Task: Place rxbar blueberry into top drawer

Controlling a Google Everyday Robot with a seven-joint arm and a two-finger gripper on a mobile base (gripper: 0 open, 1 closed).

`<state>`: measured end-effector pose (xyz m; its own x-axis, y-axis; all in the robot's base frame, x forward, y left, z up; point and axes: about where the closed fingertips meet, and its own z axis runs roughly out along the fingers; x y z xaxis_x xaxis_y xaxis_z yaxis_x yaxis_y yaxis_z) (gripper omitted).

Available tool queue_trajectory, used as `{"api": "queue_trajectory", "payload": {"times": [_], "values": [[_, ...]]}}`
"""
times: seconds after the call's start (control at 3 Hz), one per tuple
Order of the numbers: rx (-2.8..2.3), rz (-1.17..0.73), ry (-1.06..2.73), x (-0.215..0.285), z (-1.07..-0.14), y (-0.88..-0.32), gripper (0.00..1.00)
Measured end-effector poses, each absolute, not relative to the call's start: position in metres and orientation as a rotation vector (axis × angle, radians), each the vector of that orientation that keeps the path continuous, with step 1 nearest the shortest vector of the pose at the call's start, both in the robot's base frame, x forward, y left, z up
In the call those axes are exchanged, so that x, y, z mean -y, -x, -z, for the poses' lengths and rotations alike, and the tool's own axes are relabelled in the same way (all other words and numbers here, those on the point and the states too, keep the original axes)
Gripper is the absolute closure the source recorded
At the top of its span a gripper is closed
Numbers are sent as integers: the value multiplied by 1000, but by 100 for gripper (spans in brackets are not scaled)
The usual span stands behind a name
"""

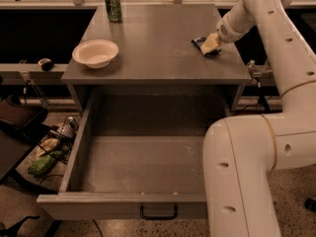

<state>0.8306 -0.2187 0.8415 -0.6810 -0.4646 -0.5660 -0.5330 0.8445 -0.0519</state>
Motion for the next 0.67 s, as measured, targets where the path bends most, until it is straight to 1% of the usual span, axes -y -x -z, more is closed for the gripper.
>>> {"api": "queue_trajectory", "payload": {"times": [0.33, 0.67], "values": [[-2438, -156, 727, 219, -842, -831, 100], [-2376, -81, 844, 206, -885, -822, 100]]}}
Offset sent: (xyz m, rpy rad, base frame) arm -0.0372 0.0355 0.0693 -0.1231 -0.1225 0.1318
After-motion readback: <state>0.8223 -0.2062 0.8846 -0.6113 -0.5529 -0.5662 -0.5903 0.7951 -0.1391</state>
